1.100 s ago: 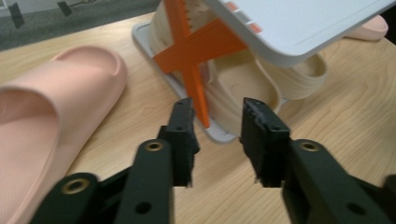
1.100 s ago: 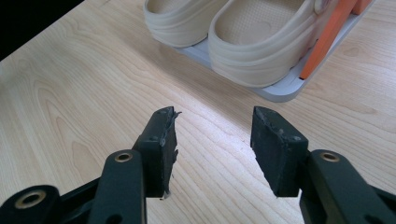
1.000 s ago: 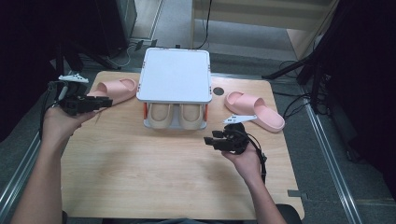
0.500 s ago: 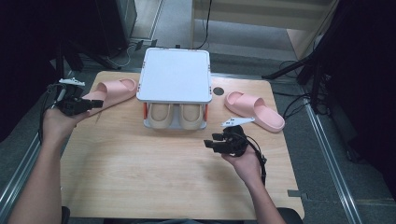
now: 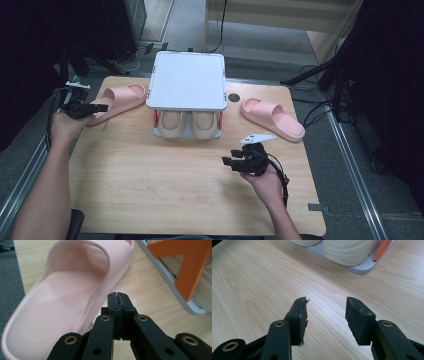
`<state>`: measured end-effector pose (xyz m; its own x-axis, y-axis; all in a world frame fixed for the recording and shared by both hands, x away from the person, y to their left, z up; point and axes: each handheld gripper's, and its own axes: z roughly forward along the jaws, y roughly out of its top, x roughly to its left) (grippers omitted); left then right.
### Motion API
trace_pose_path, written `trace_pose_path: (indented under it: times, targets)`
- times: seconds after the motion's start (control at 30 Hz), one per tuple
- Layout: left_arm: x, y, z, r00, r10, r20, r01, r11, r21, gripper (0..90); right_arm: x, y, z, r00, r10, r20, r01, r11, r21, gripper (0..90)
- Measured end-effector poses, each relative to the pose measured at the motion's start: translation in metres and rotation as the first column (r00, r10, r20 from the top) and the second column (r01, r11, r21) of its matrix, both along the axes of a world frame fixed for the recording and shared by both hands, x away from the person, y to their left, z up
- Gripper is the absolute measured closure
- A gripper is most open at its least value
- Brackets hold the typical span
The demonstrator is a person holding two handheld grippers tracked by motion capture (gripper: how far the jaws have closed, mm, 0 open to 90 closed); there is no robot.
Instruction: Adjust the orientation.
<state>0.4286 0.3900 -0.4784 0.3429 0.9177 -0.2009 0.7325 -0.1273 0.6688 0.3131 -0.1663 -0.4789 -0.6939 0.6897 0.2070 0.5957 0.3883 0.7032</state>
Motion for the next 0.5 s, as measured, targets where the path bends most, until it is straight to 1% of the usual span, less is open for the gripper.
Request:
trace_pose_path:
  times: [0.03,0.07,0.1,0.13,0.2,0.23,0.3,0.33,0.37,0.4,0.5]
  targets:
    - [0.001,0.002,-0.001,0.9999,0.004,0.013,-0.004,1.0000,0.001,89.6,-0.001,-0.001,0.000,1.0000,-0.003,0.001,0.003,1.0000,-0.001,52.7]
    - [0.003,0.003,-0.003,0.9999,0.005,0.015,-0.005,0.9999,-0.010,89.7,-0.002,-0.002,0.000,0.9999,-0.010,-0.003,0.010,0.9999,-0.001,52.6]
    - [0.006,0.004,-0.006,1.0000,0.007,0.003,-0.007,1.0000,0.004,89.7,-0.003,-0.003,-0.001,0.9999,-0.012,-0.004,0.012,0.9999,-0.003,52.6]
    - [0.009,0.003,-0.008,0.9999,0.005,-0.014,-0.005,0.9995,0.030,89.7,-0.004,-0.004,-0.001,0.9999,-0.017,-0.005,0.017,0.9999,-0.004,52.6]
    - [0.013,0.002,-0.010,0.9999,-0.002,-0.016,0.003,0.9984,0.056,89.7,-0.006,-0.006,-0.002,0.9997,-0.025,-0.006,0.025,0.9997,-0.004,52.5]
    - [0.016,0.002,-0.012,0.9999,0.008,-0.010,-0.007,0.9980,0.063,89.7,-0.007,-0.006,-0.002,0.9996,-0.029,-0.007,0.029,0.9996,-0.003,52.5]
    - [0.018,0.003,-0.013,0.9999,0.010,-0.001,-0.010,0.9987,0.050,89.6,-0.009,-0.008,-0.002,0.9994,-0.033,-0.010,0.033,0.9994,-0.006,52.5]
    - [0.020,0.003,-0.015,0.9998,0.019,0.004,-0.019,0.9983,0.055,89.6,-0.010,-0.009,-0.003,0.9993,-0.037,-0.009,0.036,0.9993,-0.007,52.5]
    - [0.021,0.004,-0.016,0.9995,0.030,0.005,-0.030,0.9985,0.047,89.6,-0.011,-0.010,-0.003,0.9992,-0.039,-0.010,0.039,0.9992,-0.008,52.5]
    - [0.022,0.005,-0.018,0.9994,0.033,0.001,-0.033,0.9988,0.037,89.7,-0.012,-0.011,-0.003,0.9989,-0.044,-0.012,0.044,0.9990,-0.005,52.5]
    - [0.025,0.007,-0.024,0.9988,0.049,-0.004,-0.048,0.9981,0.039,89.7,-0.013,-0.013,-0.003,0.9987,-0.049,-0.012,0.049,0.9987,-0.010,52.4]
